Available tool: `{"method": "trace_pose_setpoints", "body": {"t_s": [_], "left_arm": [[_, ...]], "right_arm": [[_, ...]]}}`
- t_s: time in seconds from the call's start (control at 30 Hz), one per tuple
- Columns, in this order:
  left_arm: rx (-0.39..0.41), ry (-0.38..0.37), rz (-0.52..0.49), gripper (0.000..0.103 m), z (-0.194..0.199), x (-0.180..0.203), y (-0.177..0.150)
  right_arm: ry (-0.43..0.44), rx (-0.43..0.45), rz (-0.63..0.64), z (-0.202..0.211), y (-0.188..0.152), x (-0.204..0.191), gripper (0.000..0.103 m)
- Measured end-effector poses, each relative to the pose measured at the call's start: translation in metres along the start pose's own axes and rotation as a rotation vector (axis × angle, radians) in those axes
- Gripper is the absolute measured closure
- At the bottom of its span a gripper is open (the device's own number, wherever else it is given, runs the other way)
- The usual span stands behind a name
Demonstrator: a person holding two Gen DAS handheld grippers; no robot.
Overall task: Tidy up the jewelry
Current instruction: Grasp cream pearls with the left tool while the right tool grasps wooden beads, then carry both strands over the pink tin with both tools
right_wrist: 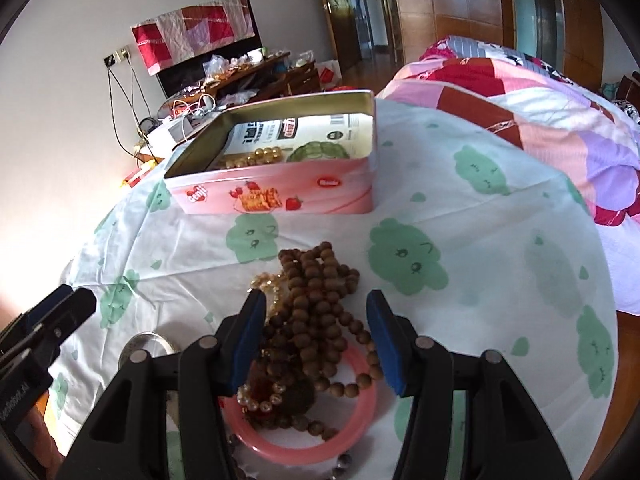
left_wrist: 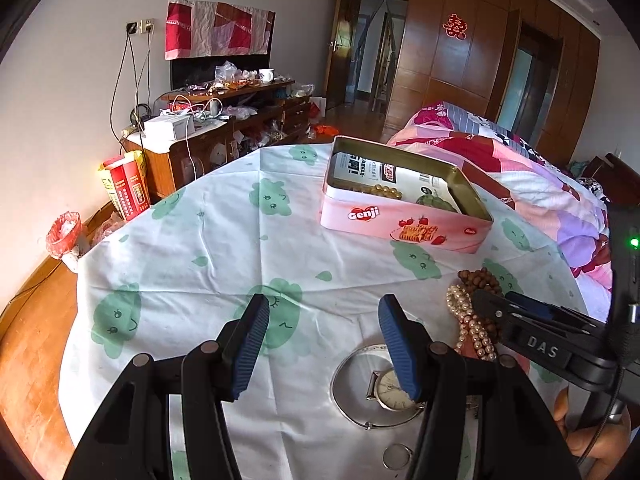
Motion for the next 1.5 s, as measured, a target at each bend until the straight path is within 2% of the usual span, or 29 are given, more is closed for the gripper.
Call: {"method": "trace_pose_setpoints", "body": {"t_s": [0.1, 0.13, 0.17, 0.2, 0.37, 0.5, 0.63, 0.77, 0.87, 0.97, 1.03, 1.1, 1.13, 1.3, 1.33, 1.4, 1.5], "left_arm": [[-0.007, -0.006, -0.001, 0.045, -0.001, 0.001, -0.001], [-0.009, -0.006, -0.003, 0.045, -0.001, 0.001, -0.001], [-0.009, -0.008, -0.004, 0.045, -0.001, 0.002, -0.001], [-0.009, -0.009, -0.005, 0.045, -0.001, 0.002, -0.001], [-0.022, -0.030, -0.001, 0.045, -0.004, 0.005, -0.003], [-0.037, -0.092, 0.004, 0.045, -0.008, 0.014, -0.002], [-0.074, -0.169, -0.024, 0.045, -0.018, 0.034, 0.000], [-0.155, -0.222, -0.054, 0.045, -0.042, 0.056, 0.001], [-0.200, -0.270, -0.055, 0.046, -0.058, 0.068, 0.002], [-0.244, -0.247, -0.071, 0.046, -0.072, 0.073, -0.002], [-0.267, -0.236, -0.086, 0.063, -0.078, 0.076, -0.007], [-0.258, -0.205, -0.123, 0.075, -0.077, 0.078, -0.007], [-0.263, -0.211, -0.129, 0.087, -0.077, 0.079, -0.008], [-0.266, -0.258, -0.110, 0.093, -0.075, 0.075, -0.009], [-0.257, -0.269, -0.100, 0.098, -0.075, 0.075, -0.006], [-0.204, -0.294, -0.080, 0.098, -0.066, 0.071, 0.000], [-0.138, -0.280, -0.089, 0.098, -0.050, 0.065, 0.006]], "right_arm": [[0.011, -0.031, 0.018, -0.007, 0.001, -0.003, 0.048], [0.027, -0.047, 0.019, -0.010, 0.001, -0.004, 0.052], [0.030, -0.053, 0.017, -0.011, 0.000, -0.004, 0.063], [0.039, -0.053, 0.008, -0.011, 0.000, -0.003, 0.070], [0.092, -0.023, -0.029, 0.000, -0.001, 0.005, 0.078], [0.132, 0.068, -0.075, 0.025, 0.005, 0.014, 0.078], [0.104, 0.154, -0.114, 0.048, 0.014, 0.031, 0.078], [0.029, 0.183, -0.137, 0.051, 0.018, 0.045, 0.078], [0.016, 0.181, -0.153, 0.048, 0.018, 0.051, 0.078], [0.005, 0.186, -0.156, 0.048, 0.015, 0.053, 0.078], [0.004, 0.187, -0.155, 0.048, 0.014, 0.053, 0.078], [0.008, 0.185, -0.154, 0.046, 0.014, 0.053, 0.078], [0.009, 0.183, -0.152, 0.045, 0.012, 0.053, 0.078], [0.018, 0.170, -0.150, 0.040, 0.010, 0.051, 0.078], [0.017, 0.170, -0.153, 0.039, 0.009, 0.051, 0.078], [0.020, 0.171, -0.155, 0.040, 0.009, 0.052, 0.078], [0.020, 0.182, -0.156, 0.043, 0.008, 0.053, 0.078]]}}
Point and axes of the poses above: each gripper's, at about its wrist camera, not at the fingertips, and z roughly against the way its jaws point, x to its right, y to its top, the point moved 4 cm from there along -z, roughly the way its jaws point, and after that the axes turned 10 degrees about -y, right-handed, at the moved point
